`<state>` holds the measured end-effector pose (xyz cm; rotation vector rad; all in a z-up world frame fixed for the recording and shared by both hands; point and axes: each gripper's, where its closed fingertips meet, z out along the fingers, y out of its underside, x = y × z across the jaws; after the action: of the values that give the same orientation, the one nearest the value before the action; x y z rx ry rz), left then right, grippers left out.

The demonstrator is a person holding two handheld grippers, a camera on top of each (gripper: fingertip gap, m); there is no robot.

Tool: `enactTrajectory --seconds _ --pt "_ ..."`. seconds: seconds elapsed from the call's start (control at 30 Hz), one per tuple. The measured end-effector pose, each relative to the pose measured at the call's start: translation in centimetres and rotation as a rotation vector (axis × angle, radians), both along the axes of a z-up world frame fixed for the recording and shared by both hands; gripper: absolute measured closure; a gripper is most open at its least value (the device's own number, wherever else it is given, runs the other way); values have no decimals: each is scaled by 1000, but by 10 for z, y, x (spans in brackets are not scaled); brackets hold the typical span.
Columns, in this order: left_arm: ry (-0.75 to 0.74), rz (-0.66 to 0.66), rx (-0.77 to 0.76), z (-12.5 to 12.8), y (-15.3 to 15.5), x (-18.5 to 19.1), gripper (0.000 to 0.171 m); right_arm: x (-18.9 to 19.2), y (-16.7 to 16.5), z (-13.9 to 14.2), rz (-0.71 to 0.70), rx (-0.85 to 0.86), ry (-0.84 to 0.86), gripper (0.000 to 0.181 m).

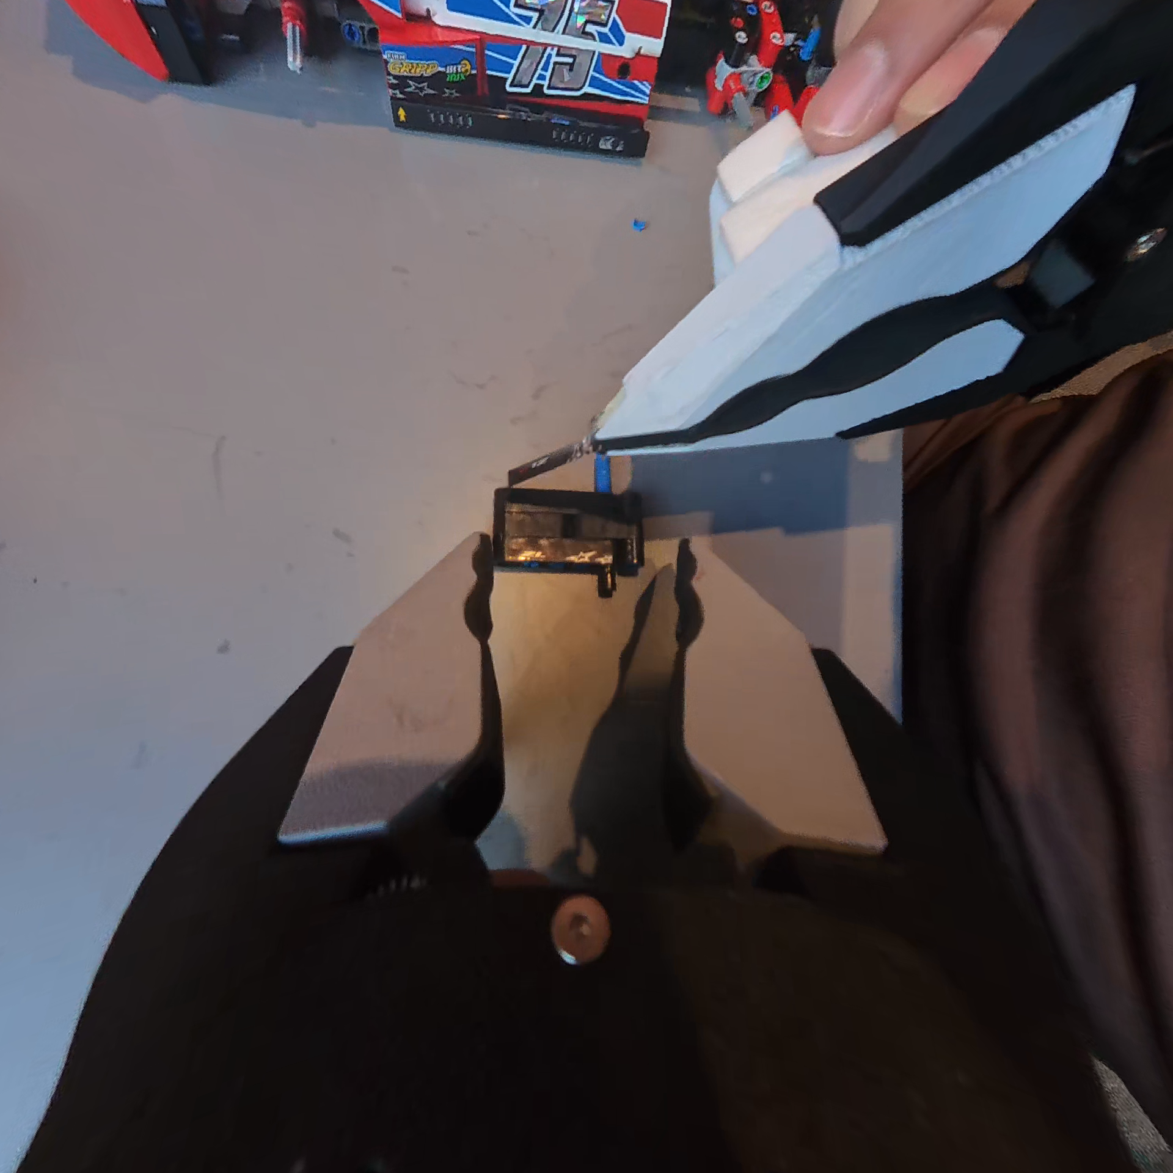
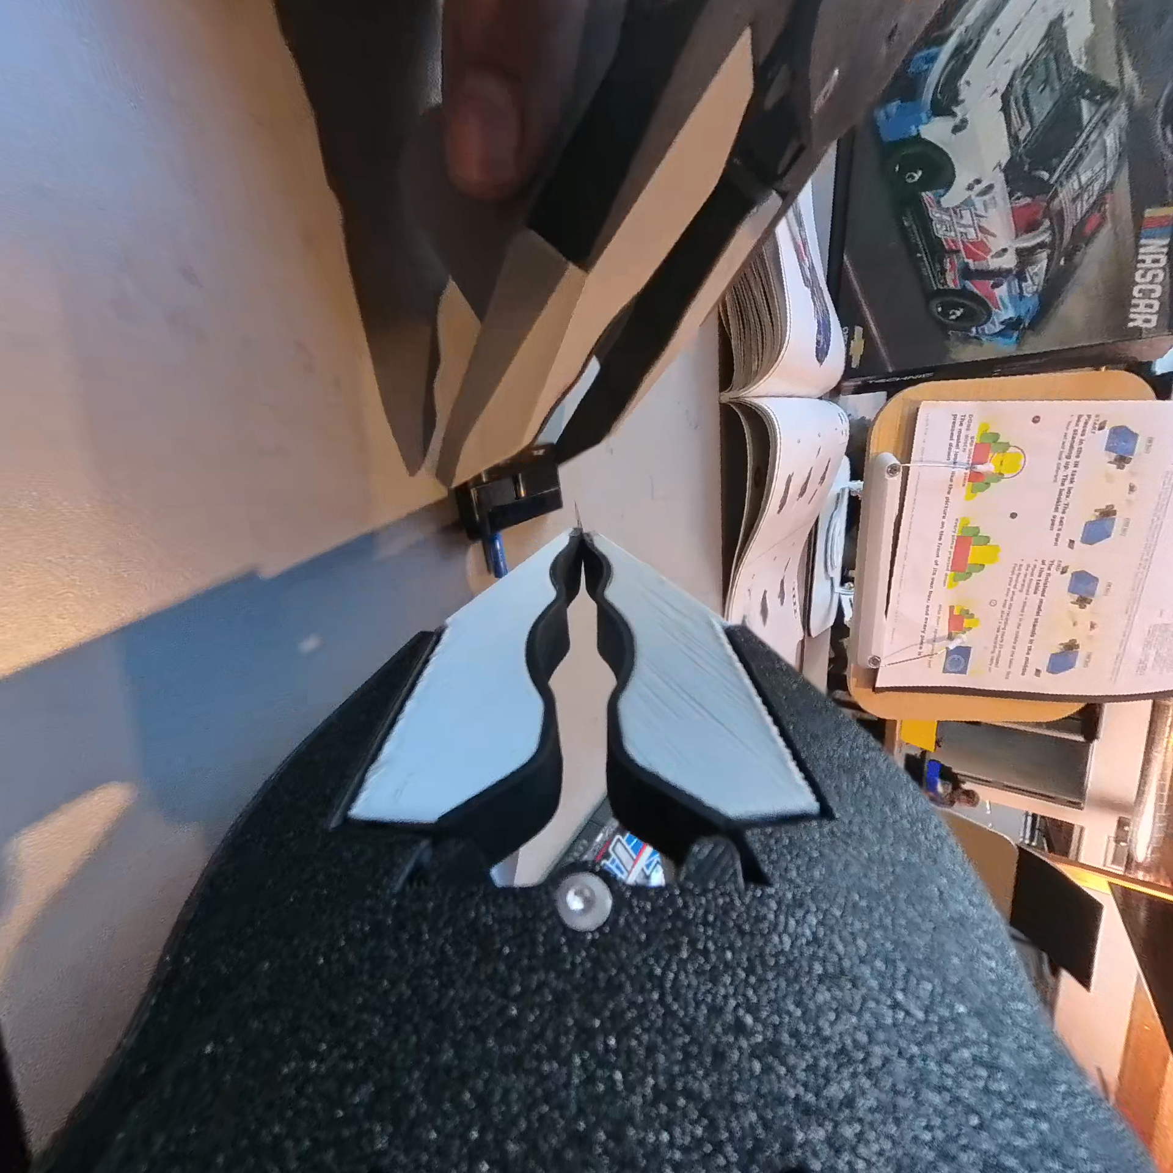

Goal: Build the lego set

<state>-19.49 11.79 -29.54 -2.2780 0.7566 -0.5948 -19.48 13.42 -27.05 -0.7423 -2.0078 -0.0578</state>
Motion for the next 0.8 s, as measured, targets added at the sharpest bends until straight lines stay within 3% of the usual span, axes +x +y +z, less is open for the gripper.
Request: enactTrajectory --seconds 0.4,0.63,0.8 --pt "-74 -25 -28 3 -19 8 111 4 -5 0 11 27 2 181" --pt "-11 -49 -2 1 -15 -8 115 11 -9 1 95 67 9 181" --pt "-89 -76 -21 4 -17 -5 109 10 -12 0 155 106 -8 181"
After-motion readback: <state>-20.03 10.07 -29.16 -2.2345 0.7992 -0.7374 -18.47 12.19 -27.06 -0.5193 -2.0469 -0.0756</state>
